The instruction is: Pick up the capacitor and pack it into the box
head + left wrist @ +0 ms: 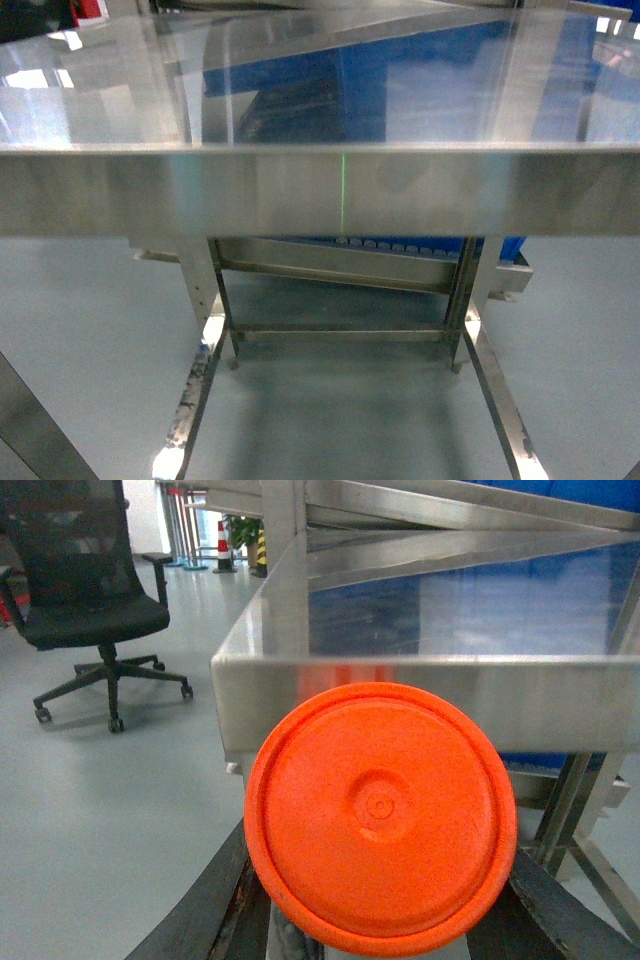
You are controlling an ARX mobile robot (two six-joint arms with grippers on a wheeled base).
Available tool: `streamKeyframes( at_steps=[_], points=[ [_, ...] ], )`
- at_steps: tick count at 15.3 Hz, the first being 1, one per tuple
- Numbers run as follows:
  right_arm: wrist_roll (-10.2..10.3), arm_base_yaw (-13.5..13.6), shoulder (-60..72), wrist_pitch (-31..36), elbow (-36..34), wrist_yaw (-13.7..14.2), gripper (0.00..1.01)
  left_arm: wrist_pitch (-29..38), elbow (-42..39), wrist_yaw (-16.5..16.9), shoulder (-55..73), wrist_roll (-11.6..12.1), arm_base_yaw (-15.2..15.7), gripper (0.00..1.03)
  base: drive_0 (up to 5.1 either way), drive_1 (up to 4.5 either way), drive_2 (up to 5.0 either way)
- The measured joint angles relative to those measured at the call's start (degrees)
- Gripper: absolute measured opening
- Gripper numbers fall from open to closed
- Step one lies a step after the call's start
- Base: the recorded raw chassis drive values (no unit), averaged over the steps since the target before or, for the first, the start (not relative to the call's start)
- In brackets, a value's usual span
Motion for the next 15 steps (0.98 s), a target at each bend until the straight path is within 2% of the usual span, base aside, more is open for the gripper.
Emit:
streamKeyframes(
  at_steps=[15],
  points=[
    [0.0, 0.0, -0.02, -0.07, 0.0, 0.0, 0.98, -0.04, -0.02, -0.02, 0.0, 0.0, 0.0, 0.42, 0.0, 0.0, 0.0]
  ],
)
